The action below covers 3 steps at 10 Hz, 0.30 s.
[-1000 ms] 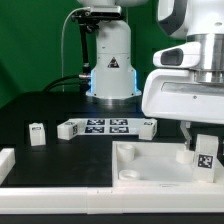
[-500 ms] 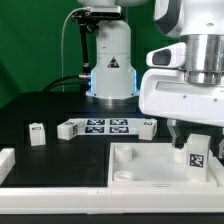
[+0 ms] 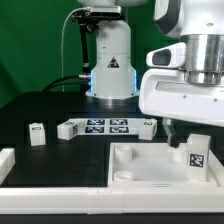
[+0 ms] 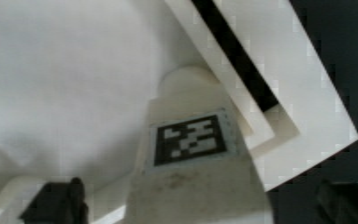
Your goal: Assemble one leg
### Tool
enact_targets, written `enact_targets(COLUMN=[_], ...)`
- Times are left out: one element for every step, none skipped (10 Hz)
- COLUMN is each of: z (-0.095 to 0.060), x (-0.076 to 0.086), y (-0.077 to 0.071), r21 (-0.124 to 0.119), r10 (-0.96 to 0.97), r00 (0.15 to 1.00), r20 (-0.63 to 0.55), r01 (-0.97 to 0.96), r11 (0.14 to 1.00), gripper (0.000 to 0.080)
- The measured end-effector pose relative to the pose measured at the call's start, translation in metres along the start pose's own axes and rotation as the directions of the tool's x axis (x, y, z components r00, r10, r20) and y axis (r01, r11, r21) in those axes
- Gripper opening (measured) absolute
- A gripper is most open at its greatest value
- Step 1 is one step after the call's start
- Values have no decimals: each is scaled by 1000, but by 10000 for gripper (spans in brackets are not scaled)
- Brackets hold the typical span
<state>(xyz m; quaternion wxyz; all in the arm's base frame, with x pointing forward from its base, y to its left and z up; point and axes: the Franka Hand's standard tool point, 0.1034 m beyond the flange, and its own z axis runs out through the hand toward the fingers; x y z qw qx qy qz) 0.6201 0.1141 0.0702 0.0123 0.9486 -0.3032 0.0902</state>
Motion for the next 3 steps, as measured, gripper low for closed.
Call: enact_targets(z=[0, 0, 0], x=[0, 0, 0], y=[0, 0, 0], r21=[0, 0, 0], r10=[0, 0, 0], r00=[1000, 1000, 1000], r20=[0, 0, 0], r01=[0, 0, 0], r11=[1000, 1000, 1000], gripper=[649, 649, 649])
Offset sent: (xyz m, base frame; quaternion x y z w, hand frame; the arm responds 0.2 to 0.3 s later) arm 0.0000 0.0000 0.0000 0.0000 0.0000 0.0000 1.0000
